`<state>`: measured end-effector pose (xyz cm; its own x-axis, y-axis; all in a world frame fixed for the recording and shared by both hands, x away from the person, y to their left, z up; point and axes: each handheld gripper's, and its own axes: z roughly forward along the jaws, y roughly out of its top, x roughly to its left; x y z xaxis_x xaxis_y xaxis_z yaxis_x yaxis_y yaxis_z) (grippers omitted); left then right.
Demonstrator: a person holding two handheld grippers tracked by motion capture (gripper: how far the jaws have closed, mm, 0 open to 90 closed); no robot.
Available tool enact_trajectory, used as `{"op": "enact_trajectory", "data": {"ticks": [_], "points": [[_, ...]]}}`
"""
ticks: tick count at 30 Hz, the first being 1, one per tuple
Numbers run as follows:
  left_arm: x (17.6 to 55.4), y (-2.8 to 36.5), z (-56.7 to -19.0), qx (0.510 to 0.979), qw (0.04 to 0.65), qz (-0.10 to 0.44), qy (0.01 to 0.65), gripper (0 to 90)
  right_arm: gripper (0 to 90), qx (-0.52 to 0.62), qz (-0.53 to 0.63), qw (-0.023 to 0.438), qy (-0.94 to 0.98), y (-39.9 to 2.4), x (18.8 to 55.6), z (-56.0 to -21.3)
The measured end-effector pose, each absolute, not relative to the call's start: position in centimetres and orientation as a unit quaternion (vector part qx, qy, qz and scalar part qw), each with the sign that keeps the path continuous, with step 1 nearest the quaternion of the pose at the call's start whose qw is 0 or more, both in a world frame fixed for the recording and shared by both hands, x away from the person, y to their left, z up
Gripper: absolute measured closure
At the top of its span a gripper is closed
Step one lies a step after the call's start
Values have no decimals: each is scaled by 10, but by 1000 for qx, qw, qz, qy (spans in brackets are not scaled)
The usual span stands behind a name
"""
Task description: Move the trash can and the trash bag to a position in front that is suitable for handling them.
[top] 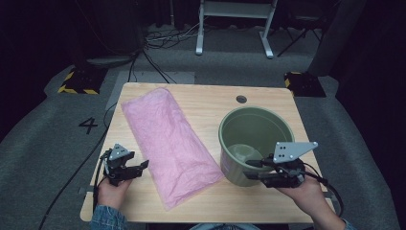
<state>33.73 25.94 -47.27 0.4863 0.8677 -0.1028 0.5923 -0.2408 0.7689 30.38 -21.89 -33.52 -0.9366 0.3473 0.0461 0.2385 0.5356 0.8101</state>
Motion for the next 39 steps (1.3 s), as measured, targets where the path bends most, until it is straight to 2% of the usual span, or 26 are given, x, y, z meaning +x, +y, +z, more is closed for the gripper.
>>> {"op": "enact_trajectory", "data": {"ticks": [12,19,25,28,39], "points": [[345,254,-473,772,390,174,471,308,605,133,462,44,876,-203,264,-338],[348,251,-472,775,388,175,467,308,582,124,463,51,876,-199,257,-338],[352,253,-470,772,386,177,473,309,519,131,487,90,859,-214,257,-320],[356,254,-469,774,371,182,480,332,502,151,496,103,849,-226,262,-312],[363,263,-472,770,365,179,491,326,470,213,496,155,827,-269,280,-299]]}}
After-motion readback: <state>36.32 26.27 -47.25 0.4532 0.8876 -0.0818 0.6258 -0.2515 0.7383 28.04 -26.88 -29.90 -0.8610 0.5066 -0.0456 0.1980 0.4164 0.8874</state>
